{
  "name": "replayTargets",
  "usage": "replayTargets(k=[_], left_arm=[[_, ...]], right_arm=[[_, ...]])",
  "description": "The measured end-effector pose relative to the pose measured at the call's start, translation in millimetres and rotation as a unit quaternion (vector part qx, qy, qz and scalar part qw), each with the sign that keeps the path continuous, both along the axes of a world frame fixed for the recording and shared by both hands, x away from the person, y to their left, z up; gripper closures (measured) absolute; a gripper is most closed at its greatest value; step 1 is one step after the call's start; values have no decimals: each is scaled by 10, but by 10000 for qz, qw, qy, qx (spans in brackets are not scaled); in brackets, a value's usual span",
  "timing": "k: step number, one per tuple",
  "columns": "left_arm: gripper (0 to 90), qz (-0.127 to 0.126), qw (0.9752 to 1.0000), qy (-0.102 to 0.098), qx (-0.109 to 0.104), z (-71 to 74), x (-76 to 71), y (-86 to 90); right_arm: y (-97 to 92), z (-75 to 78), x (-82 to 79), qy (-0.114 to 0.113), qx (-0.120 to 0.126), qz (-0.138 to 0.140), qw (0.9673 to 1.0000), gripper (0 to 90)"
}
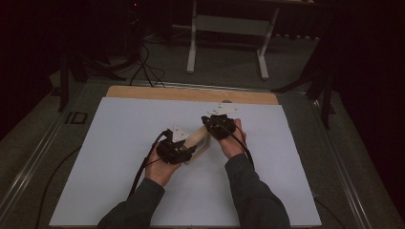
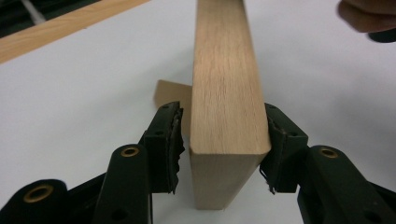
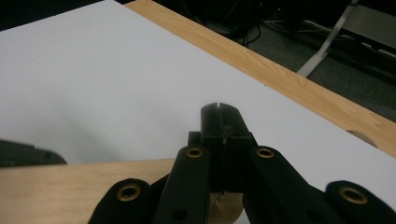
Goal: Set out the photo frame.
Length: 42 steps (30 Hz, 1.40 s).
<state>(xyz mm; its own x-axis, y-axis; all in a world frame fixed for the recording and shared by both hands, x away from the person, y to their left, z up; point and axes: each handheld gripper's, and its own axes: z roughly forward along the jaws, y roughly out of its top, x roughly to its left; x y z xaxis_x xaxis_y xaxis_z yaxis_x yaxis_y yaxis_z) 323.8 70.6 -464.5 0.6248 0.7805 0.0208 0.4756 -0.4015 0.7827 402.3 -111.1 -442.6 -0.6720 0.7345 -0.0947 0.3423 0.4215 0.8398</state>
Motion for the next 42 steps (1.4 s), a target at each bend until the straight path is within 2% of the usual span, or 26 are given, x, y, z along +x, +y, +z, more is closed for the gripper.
replayTargets(k=[8,14,22,31,36,38,42], left_arm=[[538,217,9997,60,5,-4,43,113],[535,322,9994,82,57,-6,72,157],[523,397,9991,164,-25,-8,107,189],[517,420,9990,144,20,-8,115,198],[517,395,9991,126,-2,-12,112,203],[517,399,9991,125,-11,-12,112,203],[517,405,9991,135,-26,-13,105,205]], right_arm=[[-37,6,-35,55,13,-21,10000,897],[-72,6,-59,108,41,74,9999,897],[-109,1,-96,126,112,135,9998,898],[-117,6,-103,131,99,169,9997,891],[-150,26,-114,177,275,300,9990,788],[-171,54,-152,91,337,398,9986,702],[-196,80,-209,-32,325,514,9981,619]])
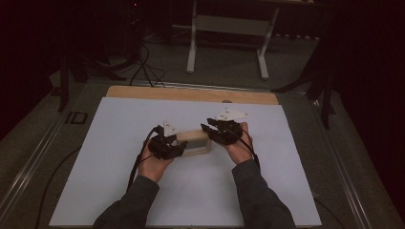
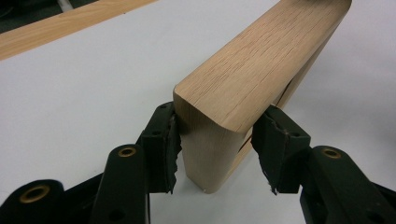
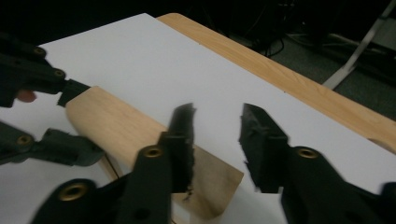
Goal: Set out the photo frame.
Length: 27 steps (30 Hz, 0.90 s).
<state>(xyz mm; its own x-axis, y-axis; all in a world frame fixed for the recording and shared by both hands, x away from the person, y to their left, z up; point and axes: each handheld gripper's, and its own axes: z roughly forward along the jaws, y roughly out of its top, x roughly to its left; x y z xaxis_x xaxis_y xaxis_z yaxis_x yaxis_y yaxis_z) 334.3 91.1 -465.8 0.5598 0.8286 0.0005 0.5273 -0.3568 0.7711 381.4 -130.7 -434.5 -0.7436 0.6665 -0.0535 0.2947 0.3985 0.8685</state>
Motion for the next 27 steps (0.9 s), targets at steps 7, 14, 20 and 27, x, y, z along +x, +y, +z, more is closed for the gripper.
replayTargets(k=[7,14,20,27], left_arm=[[524,-2,10000,27,-40,-10,-3,24],[534,14,10000,65,-65,-20,1,32],[552,-24,9999,125,-93,-8,13,62],[562,-10,9997,177,-161,2,58,94]], right_arm=[[-179,-65,-96,31,110,213,9997,489],[-141,-224,-60,464,-241,537,9972,349],[-50,-342,21,657,-378,559,9956,328],[-18,-381,60,650,-351,435,9963,380]])
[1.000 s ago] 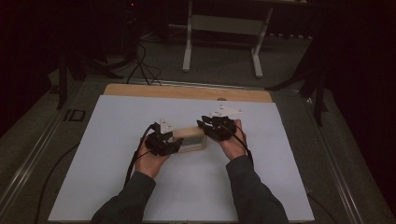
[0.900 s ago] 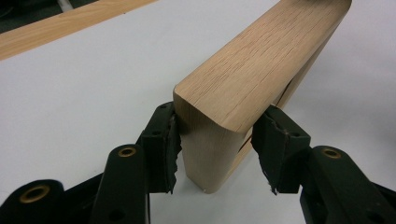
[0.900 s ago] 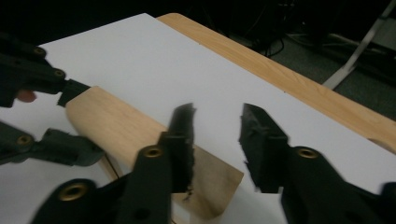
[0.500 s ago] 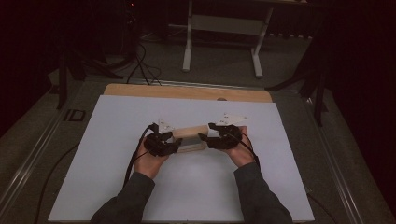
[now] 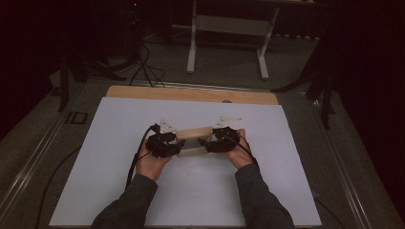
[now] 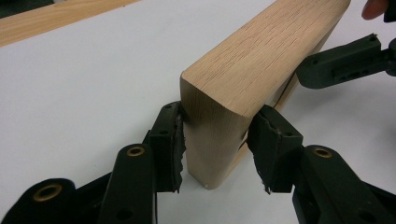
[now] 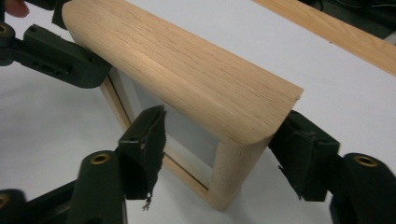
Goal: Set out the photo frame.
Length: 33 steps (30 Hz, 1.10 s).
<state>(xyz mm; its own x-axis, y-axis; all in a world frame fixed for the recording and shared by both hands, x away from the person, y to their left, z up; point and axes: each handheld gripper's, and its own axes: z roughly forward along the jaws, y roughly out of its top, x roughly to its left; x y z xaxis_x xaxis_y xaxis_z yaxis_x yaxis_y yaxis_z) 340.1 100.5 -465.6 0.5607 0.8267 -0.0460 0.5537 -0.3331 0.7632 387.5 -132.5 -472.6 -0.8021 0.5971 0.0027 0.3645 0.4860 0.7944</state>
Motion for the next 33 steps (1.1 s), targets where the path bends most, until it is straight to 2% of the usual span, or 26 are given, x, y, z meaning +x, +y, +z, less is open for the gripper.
replayTargets(k=[7,15,20,33], left_arm=[[538,121,9999,67,-100,11,78,62],[512,156,9997,99,-142,13,158,157],[500,31,9999,76,80,31,216,124],[488,-38,9999,57,-89,7,298,61]], right_arm=[[37,-15,19,-2,101,-85,9999,418],[131,-10,37,19,78,-135,9999,430],[149,-11,47,11,78,-183,9998,429],[68,-2,75,79,105,-315,9994,417]])
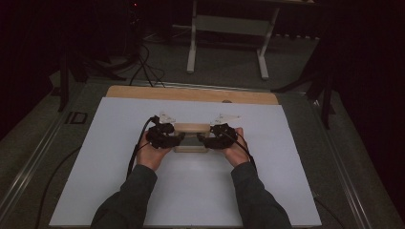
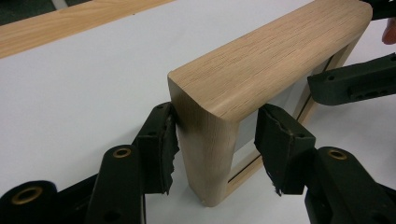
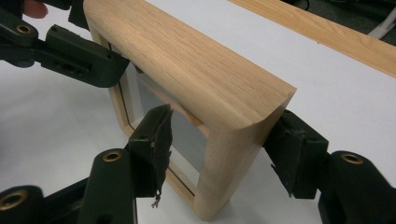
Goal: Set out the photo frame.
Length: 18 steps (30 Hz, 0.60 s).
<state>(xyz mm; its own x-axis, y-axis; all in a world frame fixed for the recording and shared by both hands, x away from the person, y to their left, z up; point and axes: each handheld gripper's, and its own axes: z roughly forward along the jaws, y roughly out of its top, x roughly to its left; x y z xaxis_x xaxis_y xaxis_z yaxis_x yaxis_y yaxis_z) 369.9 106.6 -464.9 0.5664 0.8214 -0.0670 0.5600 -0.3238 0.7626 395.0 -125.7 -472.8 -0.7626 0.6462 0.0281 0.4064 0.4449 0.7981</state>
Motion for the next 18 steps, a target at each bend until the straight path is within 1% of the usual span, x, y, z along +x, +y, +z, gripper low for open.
replayTargets(k=[5,9,15,18], left_arm=[[488,-47,10000,25,-2,2,21,14],[484,-78,9999,62,-20,7,54,36],[477,-34,9999,103,-22,13,65,62],[476,27,9999,126,-98,8,74,60]], right_arm=[[11,-3,-3,-5,-8,-18,10000,403],[21,-10,-2,20,33,-36,10000,400],[42,-13,16,44,70,-12,10000,416],[48,-12,39,71,90,-37,9999,425]])
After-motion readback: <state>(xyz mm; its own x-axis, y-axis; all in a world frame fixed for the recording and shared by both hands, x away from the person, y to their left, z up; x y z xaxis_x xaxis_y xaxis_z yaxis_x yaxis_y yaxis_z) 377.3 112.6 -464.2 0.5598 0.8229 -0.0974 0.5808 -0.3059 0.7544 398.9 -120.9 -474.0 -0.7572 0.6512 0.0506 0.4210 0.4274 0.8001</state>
